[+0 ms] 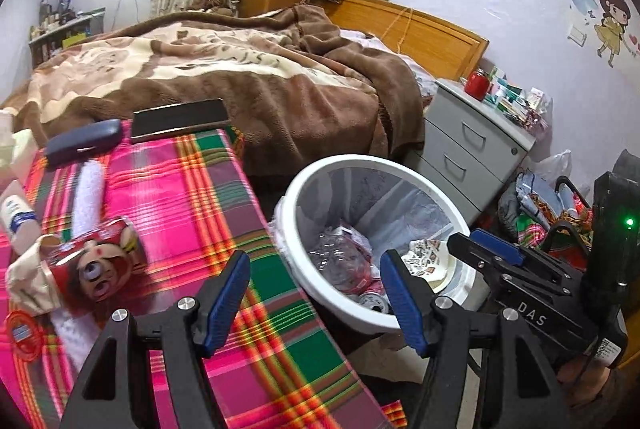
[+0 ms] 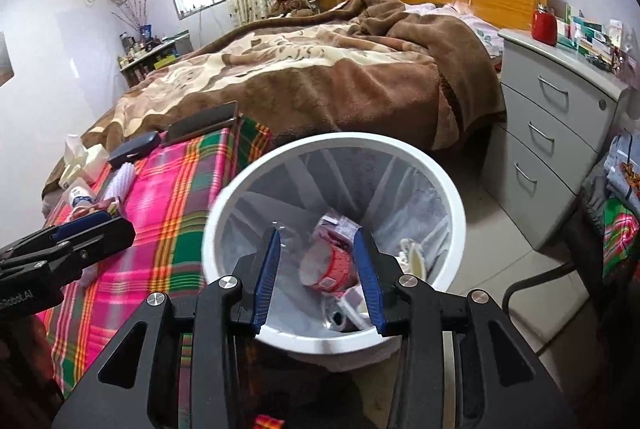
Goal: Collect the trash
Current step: 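Move both tools back over the trash on the sheet, then grasp the red milk can with the right tool while the left tool approaches the clear cup, then grasp the clear plastic cup with the left tool while the right tool lifts the can, then carry the red can and clear cup over the wastebasket with both tools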
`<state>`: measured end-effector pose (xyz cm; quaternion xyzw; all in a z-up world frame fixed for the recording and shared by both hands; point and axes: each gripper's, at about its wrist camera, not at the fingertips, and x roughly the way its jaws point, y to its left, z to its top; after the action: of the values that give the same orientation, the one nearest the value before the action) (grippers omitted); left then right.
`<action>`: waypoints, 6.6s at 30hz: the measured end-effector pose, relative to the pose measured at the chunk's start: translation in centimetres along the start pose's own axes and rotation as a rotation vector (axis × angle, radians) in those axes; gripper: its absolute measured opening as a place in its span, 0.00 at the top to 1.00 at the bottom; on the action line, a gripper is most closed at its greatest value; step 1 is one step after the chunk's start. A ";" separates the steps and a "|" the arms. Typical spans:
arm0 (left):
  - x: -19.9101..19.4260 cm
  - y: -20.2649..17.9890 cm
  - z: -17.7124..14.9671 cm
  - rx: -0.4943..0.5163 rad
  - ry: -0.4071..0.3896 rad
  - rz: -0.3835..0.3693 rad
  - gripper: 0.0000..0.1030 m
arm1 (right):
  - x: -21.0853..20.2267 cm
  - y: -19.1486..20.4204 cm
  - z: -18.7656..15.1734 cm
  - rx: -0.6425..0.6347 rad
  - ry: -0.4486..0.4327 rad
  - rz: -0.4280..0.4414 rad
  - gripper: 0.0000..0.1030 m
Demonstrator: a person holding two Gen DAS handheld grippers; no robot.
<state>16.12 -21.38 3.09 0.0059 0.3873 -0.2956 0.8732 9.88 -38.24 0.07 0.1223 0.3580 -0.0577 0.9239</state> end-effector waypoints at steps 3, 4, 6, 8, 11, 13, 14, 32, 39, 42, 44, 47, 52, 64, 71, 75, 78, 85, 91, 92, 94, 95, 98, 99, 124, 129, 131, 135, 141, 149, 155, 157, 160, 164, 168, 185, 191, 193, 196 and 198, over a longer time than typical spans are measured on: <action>-1.3 0.8 -0.4 -0.012 -0.018 -0.004 0.35 | -0.4 0.9 -0.1 -0.011 -0.012 0.009 0.61; -1.6 1.0 -0.5 -0.013 -0.021 0.000 0.35 | -0.4 1.2 -0.1 -0.014 -0.016 0.013 0.61; -2.3 1.4 -0.8 -0.010 -0.026 0.019 0.35 | -0.6 1.9 -0.3 -0.022 -0.024 0.021 0.61; -3.1 2.0 -1.1 -0.019 -0.040 0.024 0.35 | -0.7 2.4 -0.4 -0.027 -0.029 0.026 0.61; -4.0 2.8 -1.4 -0.037 -0.051 0.033 0.35 | -0.8 3.4 -0.5 -0.036 -0.032 0.042 0.61; -4.9 3.2 -1.7 -0.031 -0.067 0.063 0.35 | -0.9 4.1 -0.6 -0.047 -0.034 0.049 0.61; -5.3 3.6 -1.7 -0.036 -0.073 0.070 0.35 | -0.9 4.4 -0.8 -0.049 -0.034 0.050 0.61; -10.1 12.2 -4.6 -0.172 -0.130 0.165 0.35 | 0.6 10.0 -1.8 -0.098 0.005 0.140 0.49; -11.0 15.7 -5.3 -0.218 -0.131 0.207 0.35 | 1.6 12.3 -1.8 -0.116 0.032 0.170 0.46; -11.2 17.3 -5.6 -0.234 -0.126 0.229 0.35 | 2.1 13.1 -1.7 -0.121 0.042 0.177 0.46; -11.4 18.4 -5.8 -0.246 -0.126 0.237 0.35 | 2.2 13.5 -1.7 -0.121 0.044 0.182 0.46; -11.6 20.0 -5.9 -0.258 -0.125 0.256 0.35 | 2.7 14.0 -1.6 -0.115 0.056 0.193 0.46; -11.5 22.4 -6.0 -0.279 -0.103 0.268 0.35 | 3.8 15.1 -1.4 -0.100 0.082 0.197 0.46; -10.1 25.4 -7.7 -0.294 -0.036 0.228 0.35 | 6.3 18.4 -0.2 -0.073 0.124 0.235 0.46; -8.8 25.0 -8.2 -0.264 0.007 0.194 0.35 | 7.6 19.6 0.7 -0.018 0.152 0.275 0.36; -8.1 24.7 -8.0 -0.248 0.021 0.173 0.35 | 7.9 20.1 1.1 -0.015 0.157 0.265 0.36; -7.4 24.8 -8.2 -0.259 0.040 0.176 0.35 | 8.6 20.2 1.6 0.012 0.181 0.275 0.36; -7.0 25.3 -8.3 -0.269 0.047 0.191 0.35 | 9.4 20.3 1.6 0.065 0.204 0.229 0.35; -6.9 26.2 -8.3 -0.292 0.045 0.199 0.35 | 9.7 20.4 1.1 0.049 0.231 0.216 0.27; -6.9 26.4 -8.3 -0.297 0.046 0.200 0.35 | 9.8 20.4 1.1 0.054 0.242 0.213 0.27; -6.9 26.6 -8.4 -0.306 0.048 0.199 0.35 | 9.5 20.1 1.1 0.061 0.244 0.217 0.27; -6.8 26.7 -8.4 -0.310 0.049 0.196 0.35 | 9.4 20.0 1.0 0.061 0.247 0.213 0.27; -6.8 26.7 -8.4 -0.307 0.049 0.198 0.35 | 9.3 19.8 0.7 0.085 0.260 0.234 0.27; -6.8 26.7 -8.4 -0.307 0.047 0.200 0.35 | 9.4 20.0 0.7 0.084 0.266 0.236 0.27; -6.2 26.2 -8.1 -0.277 0.066 0.225 0.35 | 9.1 19.4 -2.1 -0.148 0.262 0.041 0.27; -5.8 26.0 -7.8 -0.262 0.070 0.224 0.35 | 8.6 18.5 -1.9 -0.139 0.221 0.055 0.30; -5.7 25.8 -7.8 -0.254 0.070 0.217 0.35 | 8.4 18.5 -1.9 -0.140 0.208 0.073 0.40; -5.8 26.1 -7.9 -0.266 0.055 0.199 0.35 | 8.6 18.9 -2.0 -0.147 0.208 0.076 0.45; -6.0 26.1 -8.1 -0.270 0.046 0.195 0.41 | 8.5 18.7 -2.2 -0.136 0.204 0.094 0.45; -6.2 25.5 -8.1 -0.254 0.044 0.201 0.58 | 8.4 18.4 -2.3 -0.127 0.198 0.108 0.45; -6.7 25.3 -7.9 -0.255 0.024 0.205 0.59 | 8.3 18.3 -2.3 -0.125 0.196 0.115 0.45; -7.0 25.1 -7.9 -0.254 0.019 0.209 0.59 | 8.2 18.3 -2.3 -0.123 0.194 0.119 0.45; -7.3 24.7 -7.7 -0.248 0.013 0.215 0.59 | 7.9 18.2 -2.3 -0.121 0.187 0.125 0.46; -7.7 24.1 -7.4 -0.242 0.007 0.217 0.59 | 7.4 18.0 -2.2 -0.119 0.175 0.136 0.46; -8.1 23.2 -7.1 -0.225 -0.004 0.212 0.59 | 6.9 17.7 -2.3 -0.115 0.164 0.143 0.46; -8.9 19.1 -6.0 -0.185 -0.038 0.189 0.59 | 3.9 15.2 -2.3 -0.074 0.063 0.199 0.47; -8.6 17.0 -5.3 -0.158 -0.043 0.166 0.59 | 2.7 13.9 -2.0 -0.061 0.025 0.191 0.47; -8.5 16.3 -5.0 -0.148 -0.043 0.157 0.59 | 2.3 13.3 -2.0 -0.057 0.011 0.193 0.47; -8.1 14.9 -4.6 -0.123 -0.044 0.144 0.59 | 1.8 12.3 -1.7 -0.045 -0.002 0.183 0.47; -7.8 14.1 -4.4 -0.112 -0.044 0.134 0.59 | 1.5 11.5 -1.6 -0.035 -0.010 0.176 0.47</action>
<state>16.38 -4.71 2.24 -0.0237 0.3828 -0.2142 0.8983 12.21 -26.77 0.06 0.1369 0.3423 0.0291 0.9291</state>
